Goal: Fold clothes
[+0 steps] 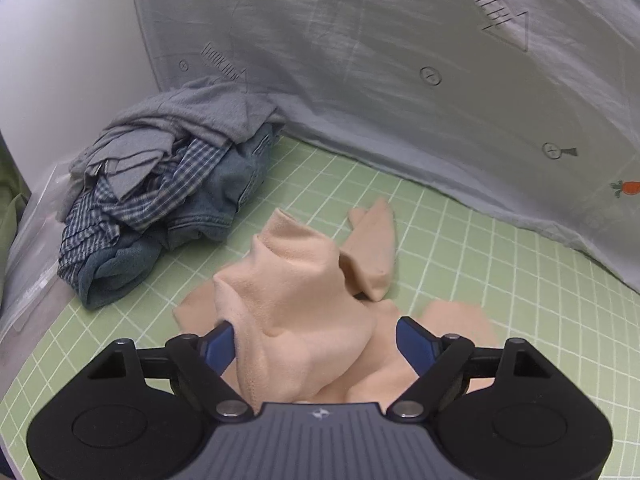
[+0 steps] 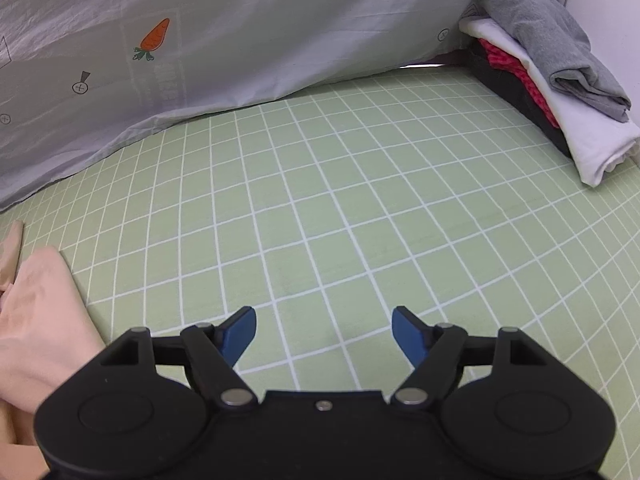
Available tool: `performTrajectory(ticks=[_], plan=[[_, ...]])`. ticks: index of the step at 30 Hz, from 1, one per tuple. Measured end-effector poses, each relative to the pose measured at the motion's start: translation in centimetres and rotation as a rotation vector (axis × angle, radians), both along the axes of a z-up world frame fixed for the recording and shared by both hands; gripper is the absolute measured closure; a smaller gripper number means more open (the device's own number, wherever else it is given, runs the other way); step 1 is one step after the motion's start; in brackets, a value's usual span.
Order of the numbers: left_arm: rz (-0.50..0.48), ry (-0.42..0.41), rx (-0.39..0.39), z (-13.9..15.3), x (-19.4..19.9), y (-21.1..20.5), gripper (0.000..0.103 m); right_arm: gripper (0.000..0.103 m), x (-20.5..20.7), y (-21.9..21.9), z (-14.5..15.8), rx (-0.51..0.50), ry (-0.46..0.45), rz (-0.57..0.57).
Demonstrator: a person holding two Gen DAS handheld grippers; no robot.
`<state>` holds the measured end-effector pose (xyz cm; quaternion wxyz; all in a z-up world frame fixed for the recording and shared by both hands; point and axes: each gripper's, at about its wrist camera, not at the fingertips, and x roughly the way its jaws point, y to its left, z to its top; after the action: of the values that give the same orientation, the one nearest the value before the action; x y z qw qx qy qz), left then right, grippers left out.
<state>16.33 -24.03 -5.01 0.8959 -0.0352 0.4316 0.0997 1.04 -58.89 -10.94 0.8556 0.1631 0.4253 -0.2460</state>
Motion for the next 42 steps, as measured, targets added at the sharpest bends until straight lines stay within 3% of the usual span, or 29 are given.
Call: performTrajectory(ticks=[2,3,5,7,9,12,15,17,18,20,21,27,31,36,39,42], plan=[[0.030,0.036,-0.008,-1.0,0.0,1.5,0.022,0.027,1.1,1.1,0.0,0.010,-0.007,0.052],[0.040,0.057,-0.018,-1.7,-0.3,2.3,0.028,0.027,1.7,1.7,-0.1,0.016,-0.010,0.080],[0.061,0.102,-0.058,-2.9,-0.7,3.8,0.047,0.027,3.3,3.3,-0.2,0.050,-0.023,0.141],[0.073,0.120,-0.144,-3.9,-1.5,5.3,0.073,0.027,4.8,5.0,-0.4,0.088,-0.046,0.211],[0.070,0.133,-0.194,-4.7,-2.2,6.1,0.086,0.027,6.3,6.8,-1.0,0.138,-0.062,0.282],[0.046,0.127,-0.226,-5.1,-2.7,6.3,0.091,0.027,8.1,8.9,-2.3,0.235,-0.076,0.350],[0.026,0.120,-0.242,-5.1,-3.0,6.1,0.093,0.031,9.1,10.4,-3.4,0.266,-0.067,0.375],[0.018,0.119,-0.244,-5.1,-3.1,5.9,0.094,0.050,9.2,11.2,-3.6,0.276,-0.059,0.417],[0.014,0.122,-0.245,-5.1,-3.2,5.7,0.094,0.066,9.1,11.5,-3.8,0.275,-0.046,0.442],[0.003,0.128,-0.244,-5.2,-3.3,5.3,0.094,0.084,8.6,11.8,-3.9,0.262,-0.025,0.491],[-0.006,0.130,-0.243,-5.3,-3.4,5.0,0.094,0.098,8.2,11.8,-3.7,0.248,-0.029,0.512],[-0.093,0.141,-0.274,-5.3,-4.9,2.7,0.094,0.099,3.7,7.8,-0.8,0.185,-0.108,0.349],[-0.220,0.154,-0.319,-5.6,-6.8,0.4,0.094,0.099,-0.8,5.3,2.9,0.099,-0.179,0.216],[-0.345,0.161,-0.320,-5.3,-9.3,-1.5,0.089,0.098,-3.7,5.5,6.4,-0.009,-0.240,0.188],[-0.329,0.148,-0.313,-4.6,-9.9,-0.1,0.089,0.098,-3.4,6.8,6.2,-0.016,-0.219,0.242],[-0.284,0.120,-0.315,-3.7,-9.8,2.0,0.081,0.092,-2.2,6.8,3.7,0.075,-0.136,0.214]])
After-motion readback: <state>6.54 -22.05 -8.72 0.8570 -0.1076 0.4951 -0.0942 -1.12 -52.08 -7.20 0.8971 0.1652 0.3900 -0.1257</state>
